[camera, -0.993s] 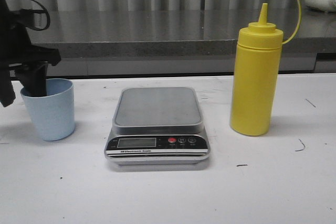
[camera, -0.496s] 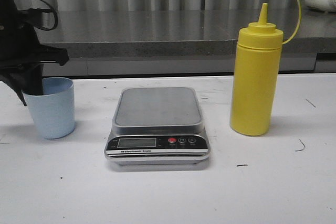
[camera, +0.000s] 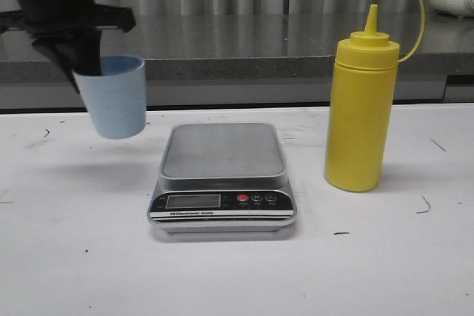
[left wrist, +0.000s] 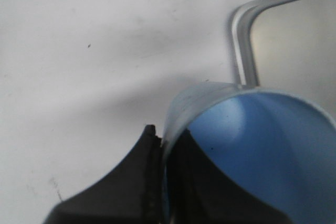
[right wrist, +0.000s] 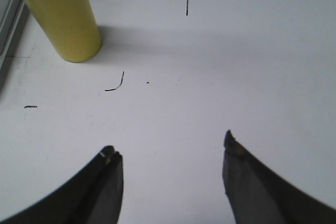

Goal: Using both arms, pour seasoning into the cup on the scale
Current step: 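Close the left gripper on the cup rim and lift it, then carry the cup over the scale and set it on the platform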

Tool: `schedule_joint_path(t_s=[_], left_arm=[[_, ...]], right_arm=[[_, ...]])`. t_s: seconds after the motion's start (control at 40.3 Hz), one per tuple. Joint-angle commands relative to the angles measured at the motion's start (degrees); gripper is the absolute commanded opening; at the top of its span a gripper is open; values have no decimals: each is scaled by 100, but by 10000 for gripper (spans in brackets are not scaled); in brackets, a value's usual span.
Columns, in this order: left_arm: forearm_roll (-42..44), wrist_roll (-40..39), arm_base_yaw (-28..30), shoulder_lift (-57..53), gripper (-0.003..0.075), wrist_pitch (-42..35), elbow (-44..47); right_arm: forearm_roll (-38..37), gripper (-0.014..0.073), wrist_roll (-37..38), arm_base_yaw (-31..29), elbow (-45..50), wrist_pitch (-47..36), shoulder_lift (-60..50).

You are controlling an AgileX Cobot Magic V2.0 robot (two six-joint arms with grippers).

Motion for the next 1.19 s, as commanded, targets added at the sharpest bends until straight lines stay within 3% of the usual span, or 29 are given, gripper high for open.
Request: schedule_joint_path(t_s=[0.0,0.323,0.447,0.72,1.167], left_arm=[[-53,-74,-286,-326,-20,75,-536],[-13,-74,-1044,-299,-20,-266,-949],[276,-469,-1222,-160,-20,-292,-1005],[563,-1472,-1265,201,-20,-404,-1015],[414,-1488,-1276,478,-20,-554,-1015]], right_arm=[[-83,440,-33,-26,-182,-341,38],[-83,440,-33,-26,-182,-341,38],[-83,440,-33,-26,-182,-341,38],[-83,440,-33,-26,-182,-341,38],[-83,440,-33,-26,-182,-341,38]])
